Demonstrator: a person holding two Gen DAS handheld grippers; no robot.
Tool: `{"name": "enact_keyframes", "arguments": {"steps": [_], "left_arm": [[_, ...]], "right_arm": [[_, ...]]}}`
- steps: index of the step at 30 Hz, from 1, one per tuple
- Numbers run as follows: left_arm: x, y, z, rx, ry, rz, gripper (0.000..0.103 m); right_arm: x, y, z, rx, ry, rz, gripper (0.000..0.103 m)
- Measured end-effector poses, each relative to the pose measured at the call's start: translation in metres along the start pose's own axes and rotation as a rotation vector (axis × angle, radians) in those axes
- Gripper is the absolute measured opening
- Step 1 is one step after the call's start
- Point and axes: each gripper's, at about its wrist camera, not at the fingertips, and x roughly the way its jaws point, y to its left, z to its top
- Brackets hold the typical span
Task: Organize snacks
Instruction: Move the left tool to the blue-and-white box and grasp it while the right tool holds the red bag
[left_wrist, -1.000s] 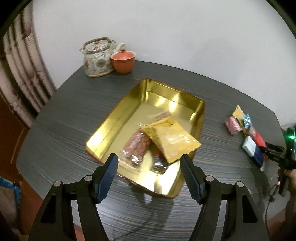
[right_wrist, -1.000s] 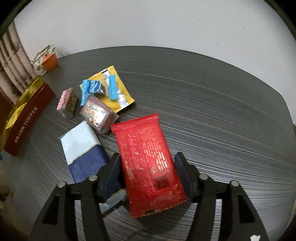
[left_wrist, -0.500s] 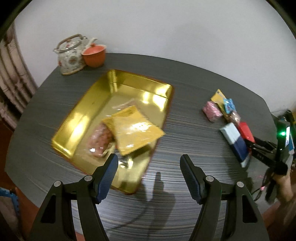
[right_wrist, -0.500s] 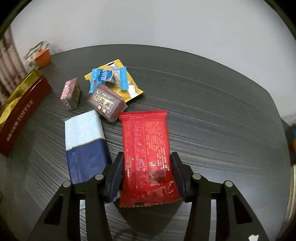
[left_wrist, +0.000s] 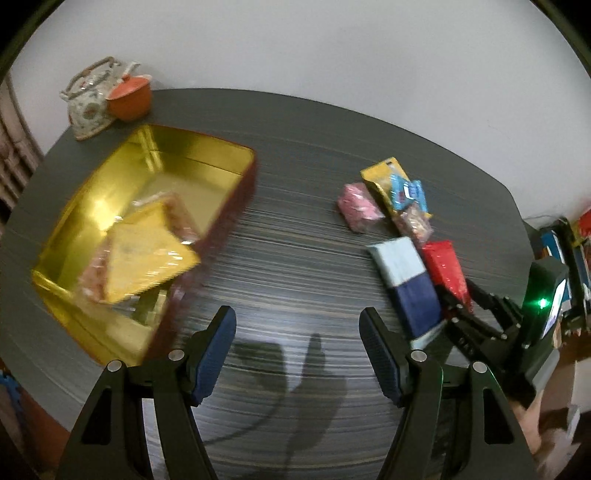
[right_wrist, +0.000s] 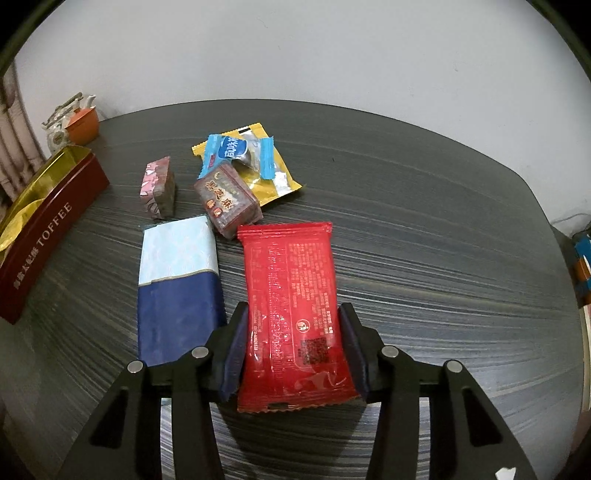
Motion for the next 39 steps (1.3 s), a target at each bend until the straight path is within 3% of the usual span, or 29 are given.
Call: {"name": "enact_keyframes", "arguments": {"steps": [12, 28, 39], "left_arm": [[0.042, -0.083, 0.001, 0.015, 0.034, 0.023, 0.07], [0.089, -0.11, 0.002, -0.011, 0.073, 0.072, 0.07], [0.102, -0.11, 0.007, -0.029, 0.087, 0.041, 0.07]], "right_arm": [[0.001, -0.033, -0.002, 0.013, -0.041, -0.021, 0.044], [0.006, -0.052, -0.005, 0.053, -0.073, -0.004, 0.047], [0.006, -0.052, -0.005, 0.053, -0.073, -0.004, 0.047]]}}
